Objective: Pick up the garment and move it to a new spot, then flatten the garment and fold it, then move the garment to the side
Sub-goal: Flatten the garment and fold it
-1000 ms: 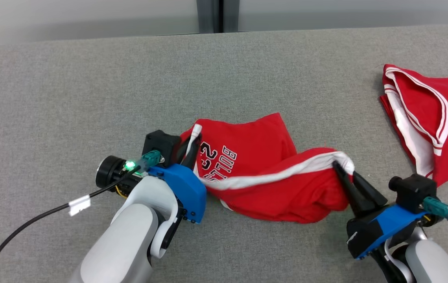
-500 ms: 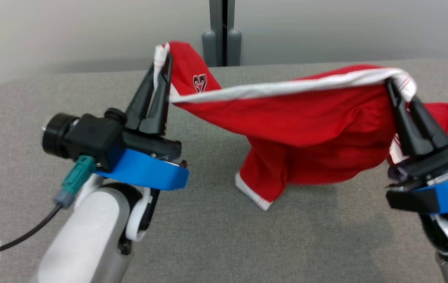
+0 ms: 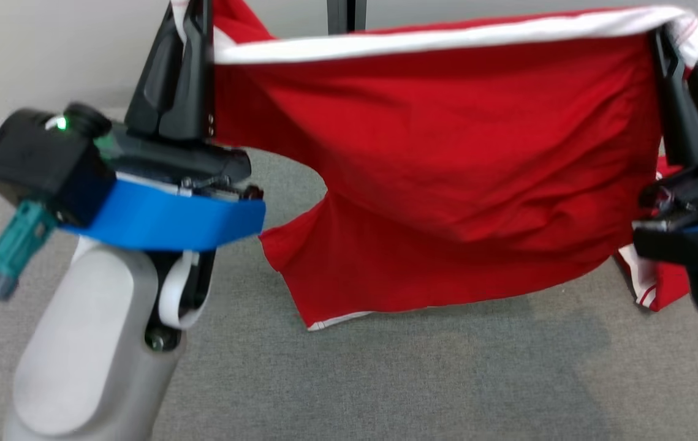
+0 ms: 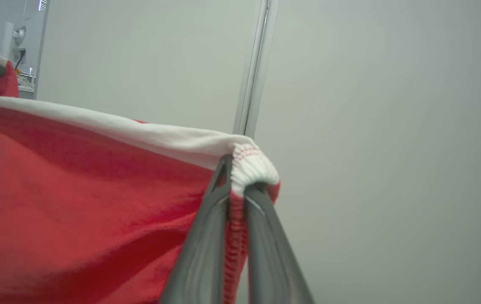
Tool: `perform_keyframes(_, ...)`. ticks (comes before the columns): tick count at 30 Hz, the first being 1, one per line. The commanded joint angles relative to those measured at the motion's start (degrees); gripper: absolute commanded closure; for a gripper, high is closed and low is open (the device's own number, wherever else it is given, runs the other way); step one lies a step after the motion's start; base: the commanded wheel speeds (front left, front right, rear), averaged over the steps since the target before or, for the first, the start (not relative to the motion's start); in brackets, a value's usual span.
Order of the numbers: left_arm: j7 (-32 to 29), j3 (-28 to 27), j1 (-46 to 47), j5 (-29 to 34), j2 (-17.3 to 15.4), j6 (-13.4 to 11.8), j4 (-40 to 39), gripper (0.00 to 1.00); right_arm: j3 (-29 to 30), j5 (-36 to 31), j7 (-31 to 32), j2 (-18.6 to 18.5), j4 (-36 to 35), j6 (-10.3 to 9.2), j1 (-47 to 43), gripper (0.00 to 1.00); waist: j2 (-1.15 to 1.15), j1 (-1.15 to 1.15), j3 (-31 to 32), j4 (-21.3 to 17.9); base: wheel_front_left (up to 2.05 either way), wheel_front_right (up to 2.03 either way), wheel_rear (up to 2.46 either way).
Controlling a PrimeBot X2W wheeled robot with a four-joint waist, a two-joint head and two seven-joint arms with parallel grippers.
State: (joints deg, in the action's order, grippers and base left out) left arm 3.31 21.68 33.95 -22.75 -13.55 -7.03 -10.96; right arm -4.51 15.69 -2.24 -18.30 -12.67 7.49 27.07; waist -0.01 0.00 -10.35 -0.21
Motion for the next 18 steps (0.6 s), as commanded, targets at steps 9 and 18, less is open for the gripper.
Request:
perform_keyframes(9, 6.3, -2.6, 19.6, -4.0, 4.4, 5.8, 20.8, 1.0, -3.5, 2.4, -2.9, -0.4, 13.5, 0.01, 20.7, 1.0, 0.01, 0.0, -8.0, 1.0, 0.0, 0.0, 0.0)
perform_keyframes(18, 11.8, -9.0, 36.7, -3.8, 7.2, 8.2, 45.3, 1.0, -7.4, 4.2, -10.6, 5.8, 36.4, 0.01, 39.0, 1.0, 0.01, 0.0, -10.6, 0.1, 0.0, 0.0, 0.0)
